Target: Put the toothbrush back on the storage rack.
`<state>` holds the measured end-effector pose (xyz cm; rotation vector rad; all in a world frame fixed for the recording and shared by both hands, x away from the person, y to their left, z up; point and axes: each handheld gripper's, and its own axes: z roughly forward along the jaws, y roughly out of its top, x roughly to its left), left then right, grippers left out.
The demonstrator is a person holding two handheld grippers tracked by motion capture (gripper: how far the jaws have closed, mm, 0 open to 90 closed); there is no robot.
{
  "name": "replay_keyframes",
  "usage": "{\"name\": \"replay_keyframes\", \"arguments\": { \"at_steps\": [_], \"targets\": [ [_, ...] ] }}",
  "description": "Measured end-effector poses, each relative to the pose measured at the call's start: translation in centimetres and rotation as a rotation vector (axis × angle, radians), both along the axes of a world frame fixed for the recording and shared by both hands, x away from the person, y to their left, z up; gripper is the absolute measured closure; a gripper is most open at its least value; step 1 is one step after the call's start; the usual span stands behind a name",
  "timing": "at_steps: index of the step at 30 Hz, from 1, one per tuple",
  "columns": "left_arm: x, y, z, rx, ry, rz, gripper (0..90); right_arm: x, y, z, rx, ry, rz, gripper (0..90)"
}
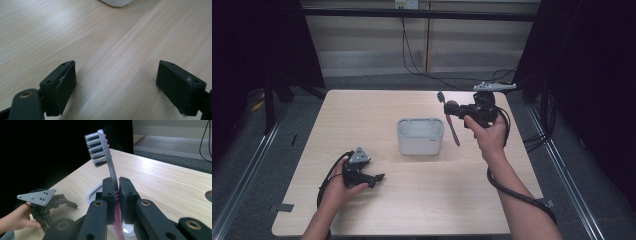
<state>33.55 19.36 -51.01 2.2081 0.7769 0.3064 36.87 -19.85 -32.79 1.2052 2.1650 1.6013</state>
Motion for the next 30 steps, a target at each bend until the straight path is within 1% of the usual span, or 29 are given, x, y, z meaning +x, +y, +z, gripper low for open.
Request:
{"name": "replay_keyframes", "arguments": {
  "at_steps": [4,7,12,18,25,29,30],
  "targets": [
    [0.0,0.0,0.0,0.0,0.0,0.0,16.1,0.2,-0.1,0.2,0.009,-0.004,-0.009,84.2],
    [0.0,0.0,0.0,0.004,-0.003,-0.002,16.1,0.4,-0.2,0.3,0.024,-0.011,-0.013,84.3],
    [0.0,0.0,0.0,0.004,-0.003,-0.002,16.1,0.5,-0.2,0.5,0.031,-0.025,-0.019,84.2],
    [0.0,0.0,0.0,0.004,-0.004,-0.002,16.1,0.7,-0.1,0.9,0.054,-0.047,-0.025,84.2],
    [0.0,0.0,0.0,0.004,-0.003,-0.002,16.1,0.9,0.1,1.3,0.057,-0.059,-0.027,84.2],
    [0.0,0.0,0.0,0.004,-0.004,-0.001,16.1,1.1,0.2,1.3,0.061,-0.065,-0.037,84.2],
    [0.0,0.0,0.0,0.004,-0.004,-0.002,16.1,1.2,0.2,1.2,0.069,-0.066,-0.043,84.3]
  ]
}}
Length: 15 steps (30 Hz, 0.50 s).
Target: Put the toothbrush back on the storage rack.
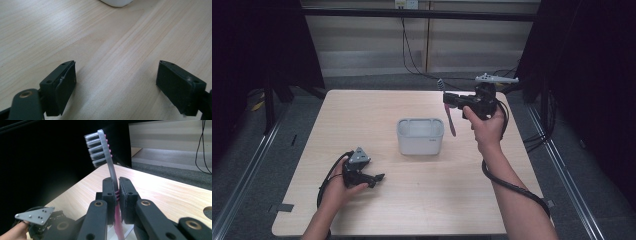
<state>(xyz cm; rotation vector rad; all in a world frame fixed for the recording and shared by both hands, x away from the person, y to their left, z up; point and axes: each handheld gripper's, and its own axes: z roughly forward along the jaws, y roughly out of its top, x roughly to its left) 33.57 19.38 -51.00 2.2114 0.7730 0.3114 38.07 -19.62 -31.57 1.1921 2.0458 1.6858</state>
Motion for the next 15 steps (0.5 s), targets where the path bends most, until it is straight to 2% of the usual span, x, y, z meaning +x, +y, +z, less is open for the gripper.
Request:
{"name": "replay_keyframes", "arguments": {
  "at_steps": [15],
  "targets": [
    [0.0,0.0,0.0,-0.001,0.0,0.0,16.1,0.85,0.62,0.34,0.011,-0.012,0.001,84.2]
  ]
}}
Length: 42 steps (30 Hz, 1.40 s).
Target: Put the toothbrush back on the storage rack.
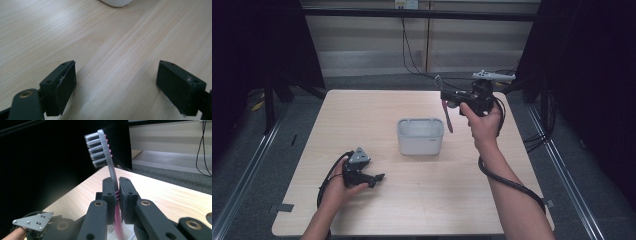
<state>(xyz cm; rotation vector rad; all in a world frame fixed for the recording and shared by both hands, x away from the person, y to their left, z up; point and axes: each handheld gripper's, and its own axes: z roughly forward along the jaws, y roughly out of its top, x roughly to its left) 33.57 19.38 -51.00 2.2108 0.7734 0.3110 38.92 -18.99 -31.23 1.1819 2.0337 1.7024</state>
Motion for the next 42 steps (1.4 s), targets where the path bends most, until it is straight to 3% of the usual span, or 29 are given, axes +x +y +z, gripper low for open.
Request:
{"name": "replay_keyframes", "arguments": {
  "at_steps": [19,42],
  "targets": [
    [0.0,0.0,0.0,0.001,0.0,-0.001,16.1,0.9,0.6,0.2,0.041,-0.032,-0.016,84.2],
    [0.0,0.0,0.0,0.0,0.002,-0.002,16.1,2.0,2.4,-1.0,0.042,-0.047,0.007,84.2]
  ]
}}
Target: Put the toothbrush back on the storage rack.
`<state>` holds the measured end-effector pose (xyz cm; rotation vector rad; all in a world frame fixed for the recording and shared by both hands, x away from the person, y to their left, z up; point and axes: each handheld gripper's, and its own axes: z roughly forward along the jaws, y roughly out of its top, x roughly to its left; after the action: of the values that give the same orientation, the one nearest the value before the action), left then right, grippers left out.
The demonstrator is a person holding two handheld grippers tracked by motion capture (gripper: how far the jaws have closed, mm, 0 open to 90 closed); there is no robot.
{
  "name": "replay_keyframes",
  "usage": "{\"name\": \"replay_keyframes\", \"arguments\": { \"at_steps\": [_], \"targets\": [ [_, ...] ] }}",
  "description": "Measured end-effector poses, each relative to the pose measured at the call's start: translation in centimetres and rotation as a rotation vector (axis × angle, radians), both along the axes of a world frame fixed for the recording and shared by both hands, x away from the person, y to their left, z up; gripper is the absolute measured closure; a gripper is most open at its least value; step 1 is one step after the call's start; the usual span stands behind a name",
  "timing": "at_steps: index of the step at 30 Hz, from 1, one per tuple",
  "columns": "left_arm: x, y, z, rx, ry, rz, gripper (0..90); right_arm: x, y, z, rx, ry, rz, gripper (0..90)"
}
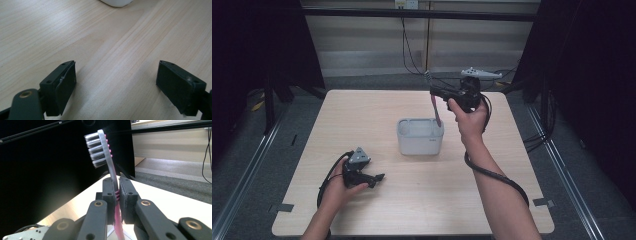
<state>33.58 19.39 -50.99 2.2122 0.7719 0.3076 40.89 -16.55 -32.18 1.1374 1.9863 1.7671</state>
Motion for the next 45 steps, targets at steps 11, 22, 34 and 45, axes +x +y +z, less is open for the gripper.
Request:
{"name": "replay_keyframes", "arguments": {
  "at_steps": [11,22,34,45],
  "targets": [
    [0.0,0.0,0.0,0.0,0.0,0.0,16.1,0.1,0.1,-1.6,0.011,-0.004,0.003,84.1],
    [0.0,0.0,0.0,0.0,0.0,0.0,16.1,0.1,-0.1,-2.8,0.023,0.005,-0.009,84.1],
    [0.0,0.0,0.0,-0.005,0.004,0.002,16.1,0.0,-0.4,-3.6,0.028,0.003,-0.016,84.1],
    [0.0,0.0,0.0,0.004,0.001,-0.003,16.1,-0.1,-0.5,-4.4,0.019,0.001,-0.019,84.0]
  ]
}}
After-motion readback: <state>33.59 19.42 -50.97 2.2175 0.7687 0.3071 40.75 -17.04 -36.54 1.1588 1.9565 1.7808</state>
